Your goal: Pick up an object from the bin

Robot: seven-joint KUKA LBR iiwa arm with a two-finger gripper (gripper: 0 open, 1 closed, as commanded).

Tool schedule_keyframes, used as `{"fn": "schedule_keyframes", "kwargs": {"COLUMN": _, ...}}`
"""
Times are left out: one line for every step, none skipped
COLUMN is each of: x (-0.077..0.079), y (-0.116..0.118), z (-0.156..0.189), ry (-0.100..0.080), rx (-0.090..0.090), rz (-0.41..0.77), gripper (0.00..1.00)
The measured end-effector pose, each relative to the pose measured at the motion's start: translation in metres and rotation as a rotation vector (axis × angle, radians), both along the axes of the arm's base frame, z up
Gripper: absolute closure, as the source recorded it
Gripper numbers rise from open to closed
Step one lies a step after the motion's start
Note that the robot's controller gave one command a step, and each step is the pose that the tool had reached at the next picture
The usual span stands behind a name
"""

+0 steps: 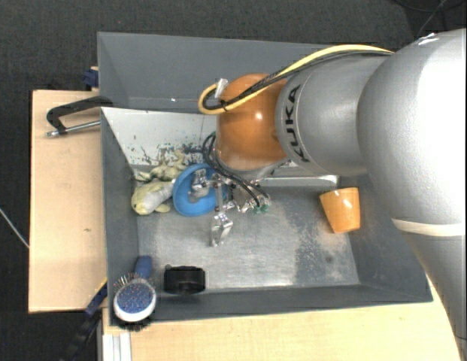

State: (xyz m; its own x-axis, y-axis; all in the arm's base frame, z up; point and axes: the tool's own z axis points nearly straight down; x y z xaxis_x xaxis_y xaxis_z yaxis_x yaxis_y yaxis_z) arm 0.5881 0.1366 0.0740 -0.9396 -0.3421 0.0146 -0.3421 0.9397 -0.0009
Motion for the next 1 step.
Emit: {"fn": "schedule_keyframes", "kwargs": {"x": 0.0039, "y": 0.0020, "z": 0.0023, "ry": -0.019, "rx": 0.009, "rz": -0.002, "gripper": 1.00}}
